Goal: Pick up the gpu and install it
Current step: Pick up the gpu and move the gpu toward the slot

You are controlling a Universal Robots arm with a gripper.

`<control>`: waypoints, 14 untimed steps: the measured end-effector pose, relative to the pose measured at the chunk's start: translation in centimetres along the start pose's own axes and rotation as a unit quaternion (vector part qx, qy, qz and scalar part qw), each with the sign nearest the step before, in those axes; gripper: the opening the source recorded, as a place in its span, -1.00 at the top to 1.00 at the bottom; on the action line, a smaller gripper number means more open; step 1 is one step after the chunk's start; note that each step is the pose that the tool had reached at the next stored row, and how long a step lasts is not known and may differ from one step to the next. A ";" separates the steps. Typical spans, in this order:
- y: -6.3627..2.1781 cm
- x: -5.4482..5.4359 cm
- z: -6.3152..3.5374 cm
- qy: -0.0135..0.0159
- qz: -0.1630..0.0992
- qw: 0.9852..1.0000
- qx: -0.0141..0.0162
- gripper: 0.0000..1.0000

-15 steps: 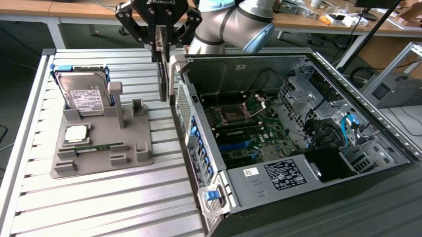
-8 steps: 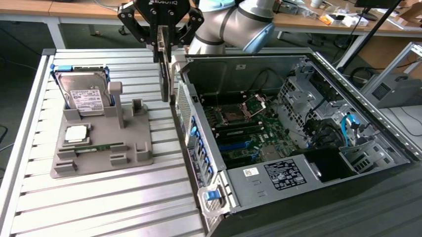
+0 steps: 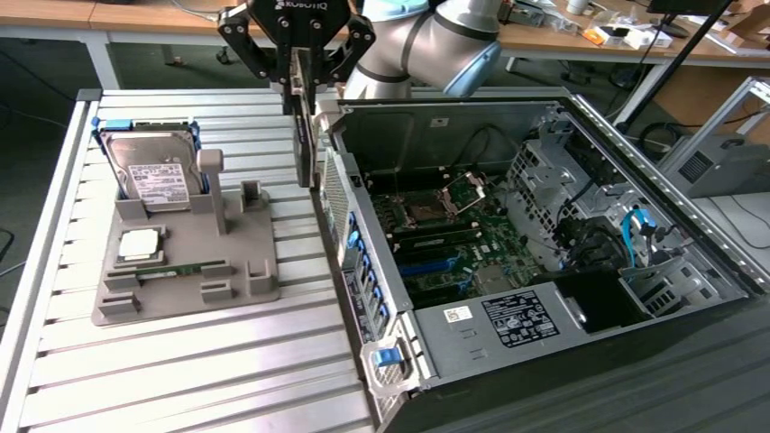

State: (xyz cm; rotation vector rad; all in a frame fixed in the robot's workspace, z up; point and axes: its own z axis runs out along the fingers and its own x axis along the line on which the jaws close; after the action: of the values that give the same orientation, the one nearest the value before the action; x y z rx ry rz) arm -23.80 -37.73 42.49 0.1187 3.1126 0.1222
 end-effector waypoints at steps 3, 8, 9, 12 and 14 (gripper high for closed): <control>-0.03 -0.1 0.00 0.000 0.000 1.000 0.000 0.45; -0.05 -0.4 0.00 0.000 0.000 1.000 0.000 0.45; -0.06 -0.5 0.00 0.000 0.000 1.000 0.000 0.45; -0.07 -0.8 0.01 0.000 0.000 1.000 0.000 0.45; -0.08 -1.0 0.02 0.000 0.000 1.000 0.000 0.45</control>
State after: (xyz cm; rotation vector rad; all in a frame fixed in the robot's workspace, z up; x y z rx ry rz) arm -22.85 -37.88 42.49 0.1186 3.1125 0.1223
